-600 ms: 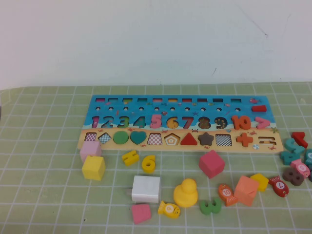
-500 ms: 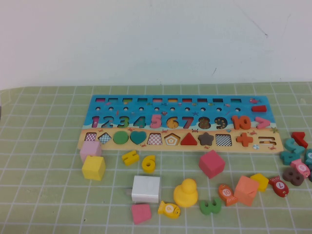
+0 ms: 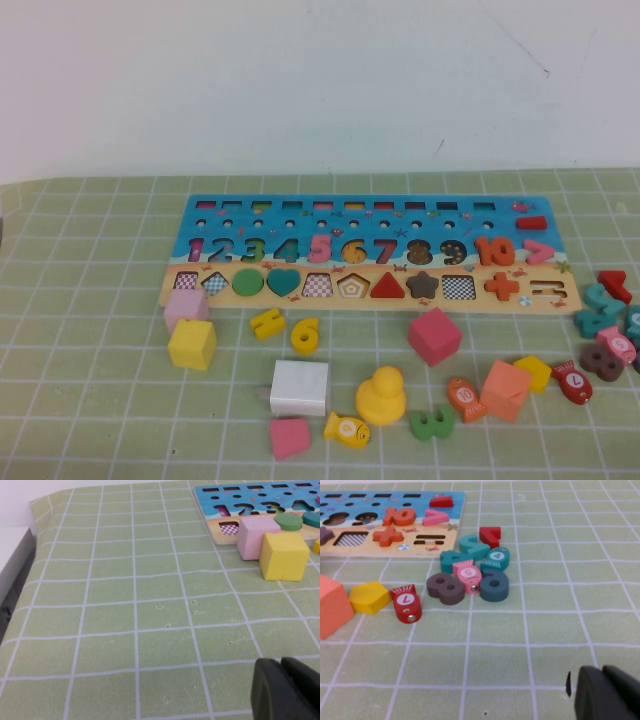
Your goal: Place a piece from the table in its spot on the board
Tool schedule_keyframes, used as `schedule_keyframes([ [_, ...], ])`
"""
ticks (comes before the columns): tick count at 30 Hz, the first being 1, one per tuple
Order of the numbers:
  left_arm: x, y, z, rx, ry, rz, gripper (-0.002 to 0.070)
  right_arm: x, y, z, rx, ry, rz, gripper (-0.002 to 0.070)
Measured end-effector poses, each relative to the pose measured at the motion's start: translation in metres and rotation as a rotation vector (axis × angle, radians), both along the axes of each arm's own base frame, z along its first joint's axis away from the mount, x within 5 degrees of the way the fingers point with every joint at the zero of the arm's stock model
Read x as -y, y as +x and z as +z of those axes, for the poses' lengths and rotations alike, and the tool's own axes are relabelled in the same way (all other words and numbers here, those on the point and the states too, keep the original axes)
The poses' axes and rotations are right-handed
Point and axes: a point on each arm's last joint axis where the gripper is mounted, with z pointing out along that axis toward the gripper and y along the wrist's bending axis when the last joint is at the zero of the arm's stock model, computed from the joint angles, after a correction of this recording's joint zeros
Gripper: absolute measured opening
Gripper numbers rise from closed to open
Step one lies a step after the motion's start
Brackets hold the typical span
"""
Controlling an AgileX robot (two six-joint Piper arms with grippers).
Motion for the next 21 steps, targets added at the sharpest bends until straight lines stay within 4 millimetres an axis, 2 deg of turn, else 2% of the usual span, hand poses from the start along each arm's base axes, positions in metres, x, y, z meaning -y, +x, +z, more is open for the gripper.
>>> schedule_keyframes([
  [21,-0.0010,0.0001,0.0000,0.003,0.032,0.003,-0.0002,0.0000,0.0000,0.0000,0.000,0.000,0.000,-0.0003],
])
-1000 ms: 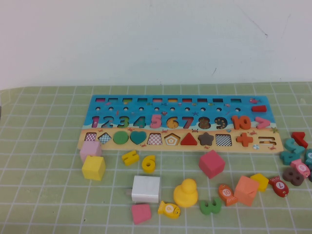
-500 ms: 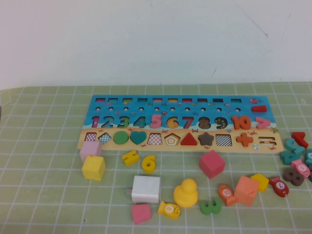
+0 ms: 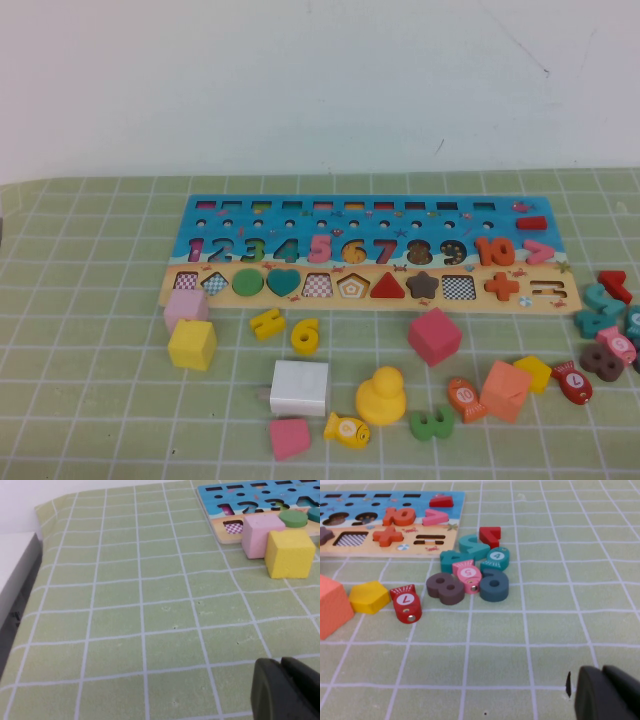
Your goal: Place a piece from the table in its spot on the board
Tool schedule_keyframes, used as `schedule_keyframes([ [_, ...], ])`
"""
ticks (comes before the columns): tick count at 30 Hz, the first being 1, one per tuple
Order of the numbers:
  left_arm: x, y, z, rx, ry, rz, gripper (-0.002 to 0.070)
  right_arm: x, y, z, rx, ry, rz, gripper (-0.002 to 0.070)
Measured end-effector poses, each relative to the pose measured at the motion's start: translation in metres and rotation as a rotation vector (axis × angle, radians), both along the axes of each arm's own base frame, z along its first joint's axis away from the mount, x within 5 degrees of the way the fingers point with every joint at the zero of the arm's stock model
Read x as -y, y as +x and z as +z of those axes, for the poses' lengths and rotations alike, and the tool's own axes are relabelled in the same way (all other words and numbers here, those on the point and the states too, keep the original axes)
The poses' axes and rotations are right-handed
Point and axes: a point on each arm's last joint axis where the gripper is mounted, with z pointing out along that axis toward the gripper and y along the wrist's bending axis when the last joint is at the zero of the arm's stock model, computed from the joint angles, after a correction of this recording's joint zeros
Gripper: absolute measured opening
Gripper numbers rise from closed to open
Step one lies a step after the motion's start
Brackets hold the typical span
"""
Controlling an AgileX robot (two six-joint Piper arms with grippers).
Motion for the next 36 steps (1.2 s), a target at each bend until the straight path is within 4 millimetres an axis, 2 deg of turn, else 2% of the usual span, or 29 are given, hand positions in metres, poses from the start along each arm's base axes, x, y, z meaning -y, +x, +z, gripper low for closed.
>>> schedule_keyframes([
  [6,0.000,0.002,0.008,0.093,-0.001,0.003,-0.0002,0.000,0.000,0.000,0.000,0.000,0.000,-0.0002],
  [13,-0.001,0.000,0.050,0.555,-0.050,0.015,-0.0002,0.000,0.000,0.000,0.000,0.000,0.000,-0.0002],
  [14,-0.002,-0.003,0.059,0.665,-0.063,0.018,-0.0002,0.000,0.000,0.000,0.000,0.000,0.000,-0.0002],
  [22,-0.005,-0.018,0.084,0.978,-0.114,0.032,-0.0002,0.000,0.000,0.000,0.000,0.000,0.000,-0.0003],
  [25,-0.007,-0.019,0.086,1.003,-0.152,0.049,-0.0002,0.000,0.000,0.000,0.000,0.000,0.000,-0.0003],
  [28,-0.009,-0.017,0.090,0.923,-0.215,0.059,-0.0002,0.000,0.000,0.000,0.000,0.000,0.000,-0.0003],
  [32,-0.008,-0.025,0.130,0.768,-0.304,0.031,-0.0002,0.000,0.000,0.000,0.000,0.000,0.000,-0.0003],
  [36,-0.003,-0.030,0.178,0.640,-0.258,-0.015,-0.0002,0.000,0.000,0.000,0.000,0.000,0.000,-0.0002],
])
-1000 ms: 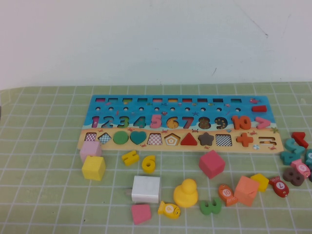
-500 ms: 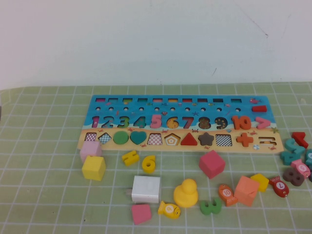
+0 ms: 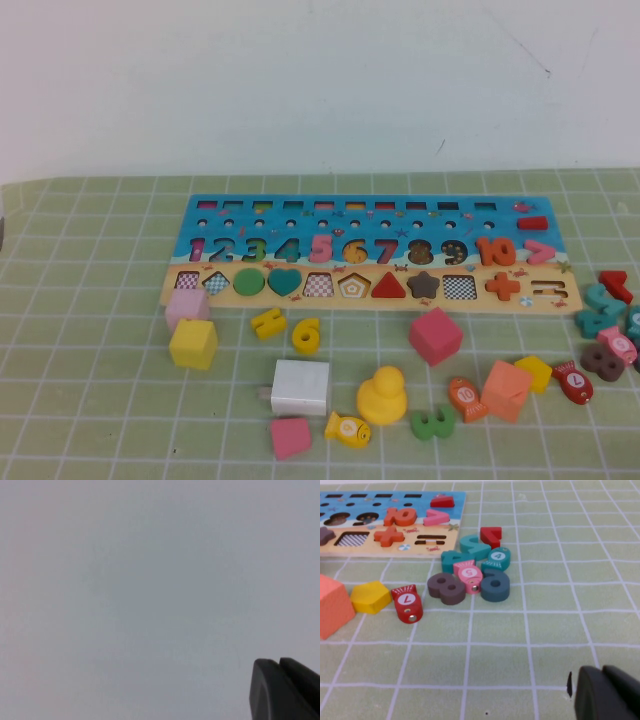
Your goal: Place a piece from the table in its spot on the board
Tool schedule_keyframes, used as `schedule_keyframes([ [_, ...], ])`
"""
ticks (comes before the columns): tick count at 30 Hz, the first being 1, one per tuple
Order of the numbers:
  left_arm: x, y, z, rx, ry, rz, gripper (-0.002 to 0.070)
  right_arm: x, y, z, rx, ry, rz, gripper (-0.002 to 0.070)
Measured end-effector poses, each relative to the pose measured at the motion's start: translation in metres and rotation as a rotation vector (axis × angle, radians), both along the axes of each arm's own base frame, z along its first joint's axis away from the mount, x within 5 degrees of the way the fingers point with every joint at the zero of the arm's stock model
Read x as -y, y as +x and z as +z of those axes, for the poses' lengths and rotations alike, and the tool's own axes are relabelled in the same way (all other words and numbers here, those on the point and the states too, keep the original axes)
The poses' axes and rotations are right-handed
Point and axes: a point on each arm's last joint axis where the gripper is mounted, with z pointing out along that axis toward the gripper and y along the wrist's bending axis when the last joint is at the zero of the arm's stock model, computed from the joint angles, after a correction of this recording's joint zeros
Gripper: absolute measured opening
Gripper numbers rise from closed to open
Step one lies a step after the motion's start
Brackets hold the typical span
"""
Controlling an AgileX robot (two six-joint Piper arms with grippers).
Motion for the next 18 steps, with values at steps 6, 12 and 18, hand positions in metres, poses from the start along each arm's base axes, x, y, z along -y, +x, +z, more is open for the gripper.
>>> schedule_keyframes([
  [6,0.006,0.032,0.014,-0.272,0.157,0.003,-0.0002,0.000,0.000,0.000,0.000,0.000,0.000,-0.0002],
  [12,0.010,0.078,0.000,-0.472,0.225,0.009,-0.0002,0.000,0.000,0.000,0.000,0.000,0.000,-0.0002],
  [18,0.018,0.130,0.005,-0.788,0.280,-0.047,-0.0002,0.000,0.000,0.000,0.000,0.000,0.000,-0.0003],
])
